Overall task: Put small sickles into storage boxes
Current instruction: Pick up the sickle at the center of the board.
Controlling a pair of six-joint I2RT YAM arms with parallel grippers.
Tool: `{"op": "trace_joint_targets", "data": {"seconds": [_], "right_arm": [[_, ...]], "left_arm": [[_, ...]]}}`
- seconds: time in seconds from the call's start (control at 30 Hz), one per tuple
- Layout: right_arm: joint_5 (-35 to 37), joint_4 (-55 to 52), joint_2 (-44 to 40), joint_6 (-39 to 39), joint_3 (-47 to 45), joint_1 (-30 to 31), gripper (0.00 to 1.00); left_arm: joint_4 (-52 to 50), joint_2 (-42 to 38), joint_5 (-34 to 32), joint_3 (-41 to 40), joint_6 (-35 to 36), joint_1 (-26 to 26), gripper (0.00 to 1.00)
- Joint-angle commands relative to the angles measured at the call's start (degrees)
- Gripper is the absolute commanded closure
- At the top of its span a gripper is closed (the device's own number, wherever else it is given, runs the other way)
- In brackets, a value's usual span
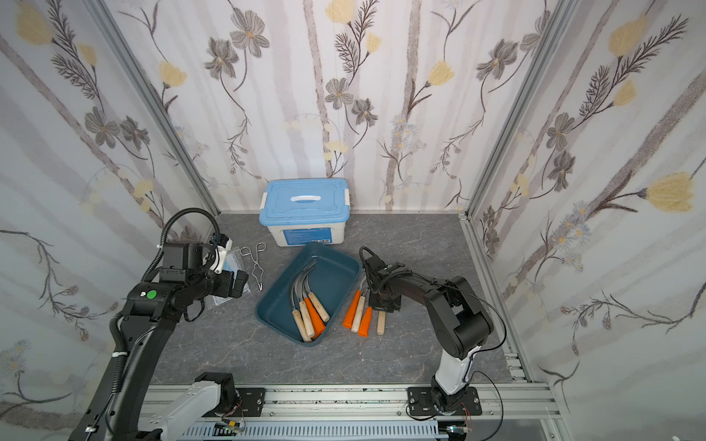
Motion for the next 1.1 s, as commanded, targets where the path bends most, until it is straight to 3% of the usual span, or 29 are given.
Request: {"op": "trace_joint_targets", "data": {"seconds": [0.0,0.6,1.07], "right_arm": [[1.04,0.41,-1.25,-0.05,-0.04,-0.06,0.92],[3.09,-3.62,-7.05,-1.54,3.48,-1.01,0.94],[2.07,-10.96,-10.31,-3.03,17.77,-0.44,0.94]], "left_arm": [[0.13,0.24,-0.32,0.71,1.01,0.07,0.00],[0.41,0.75,-0.32,1.28,1.18,0.06,0.00],[1.16,0.42,-0.45,0.81,0.70,0.13,0.00]]}}
